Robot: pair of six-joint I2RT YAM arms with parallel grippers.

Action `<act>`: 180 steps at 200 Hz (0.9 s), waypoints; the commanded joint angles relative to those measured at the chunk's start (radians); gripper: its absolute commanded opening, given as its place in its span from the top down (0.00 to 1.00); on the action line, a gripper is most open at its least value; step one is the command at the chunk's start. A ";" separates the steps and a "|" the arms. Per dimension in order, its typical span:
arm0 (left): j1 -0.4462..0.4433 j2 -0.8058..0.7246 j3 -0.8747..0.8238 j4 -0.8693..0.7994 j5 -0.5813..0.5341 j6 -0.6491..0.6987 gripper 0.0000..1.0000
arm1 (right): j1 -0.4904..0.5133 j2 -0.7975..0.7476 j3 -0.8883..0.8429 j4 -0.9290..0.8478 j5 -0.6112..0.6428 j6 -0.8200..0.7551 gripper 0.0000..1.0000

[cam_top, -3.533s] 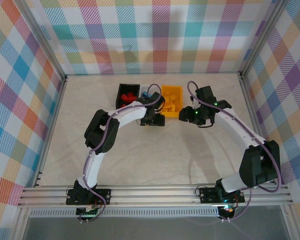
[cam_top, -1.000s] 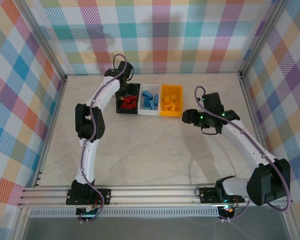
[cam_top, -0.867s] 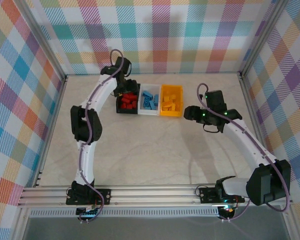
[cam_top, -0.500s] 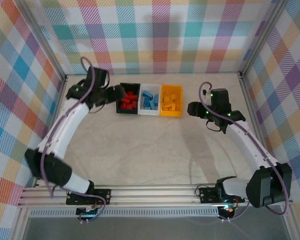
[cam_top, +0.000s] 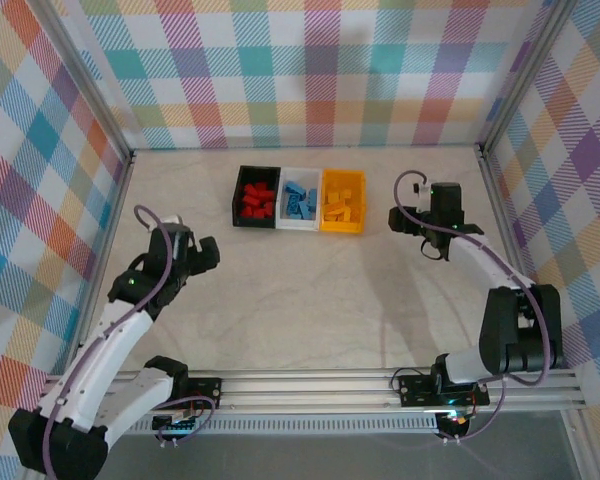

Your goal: Sort the legos into containers by color

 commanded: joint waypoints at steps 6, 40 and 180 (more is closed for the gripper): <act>0.012 -0.092 -0.104 0.135 -0.156 0.086 0.00 | -0.010 0.021 -0.071 0.202 0.022 -0.085 0.28; 0.013 -0.221 -0.256 0.254 -0.240 0.120 0.00 | -0.018 -0.025 -0.218 0.436 0.018 -0.137 0.28; 0.016 -0.108 -0.324 0.520 -0.229 0.267 0.00 | -0.059 -0.078 -0.465 0.779 0.018 -0.092 0.26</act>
